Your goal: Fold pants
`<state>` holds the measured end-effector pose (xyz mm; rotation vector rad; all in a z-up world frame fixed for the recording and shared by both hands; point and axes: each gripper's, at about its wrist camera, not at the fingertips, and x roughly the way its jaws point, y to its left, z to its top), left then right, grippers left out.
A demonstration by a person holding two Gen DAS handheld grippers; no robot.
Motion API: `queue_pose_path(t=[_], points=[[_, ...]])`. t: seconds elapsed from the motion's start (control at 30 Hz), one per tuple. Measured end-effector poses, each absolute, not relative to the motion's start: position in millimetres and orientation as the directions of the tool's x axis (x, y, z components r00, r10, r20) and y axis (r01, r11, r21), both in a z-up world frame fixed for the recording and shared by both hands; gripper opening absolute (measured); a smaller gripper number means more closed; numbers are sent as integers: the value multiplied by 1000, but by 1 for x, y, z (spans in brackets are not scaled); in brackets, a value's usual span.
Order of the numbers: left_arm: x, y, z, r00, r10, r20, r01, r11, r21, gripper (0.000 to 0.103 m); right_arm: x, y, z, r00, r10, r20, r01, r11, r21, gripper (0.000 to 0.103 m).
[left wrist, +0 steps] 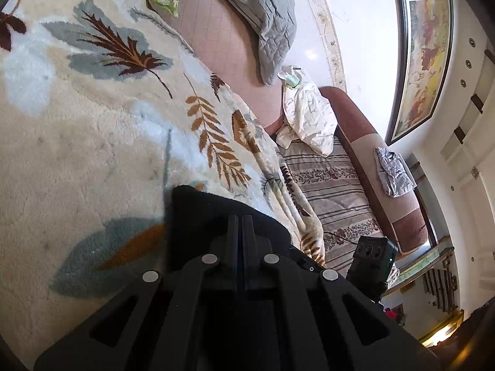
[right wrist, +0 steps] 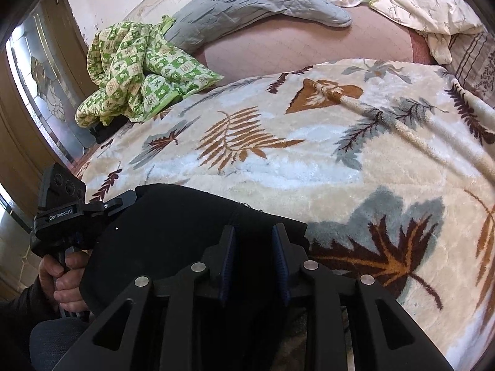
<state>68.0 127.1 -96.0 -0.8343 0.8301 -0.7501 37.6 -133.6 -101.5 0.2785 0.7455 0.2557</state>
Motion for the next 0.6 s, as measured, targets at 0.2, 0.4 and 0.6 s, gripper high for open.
queue_pose_path(t=[0.2, 0.4, 0.6], points=[[67, 129, -97, 467, -829, -307, 239, 453, -859, 1, 39, -134, -101, 704, 321, -633, -129, 935, 331, 28], [67, 130, -98, 467, -831, -303, 240, 449, -861, 1, 41, -131, -99, 698, 301, -650, -117, 943, 311, 28], [67, 131, -98, 473, -830, -297, 246, 448, -860, 1, 40, -125, -98, 722, 191, -665, -89, 979, 183, 98]])
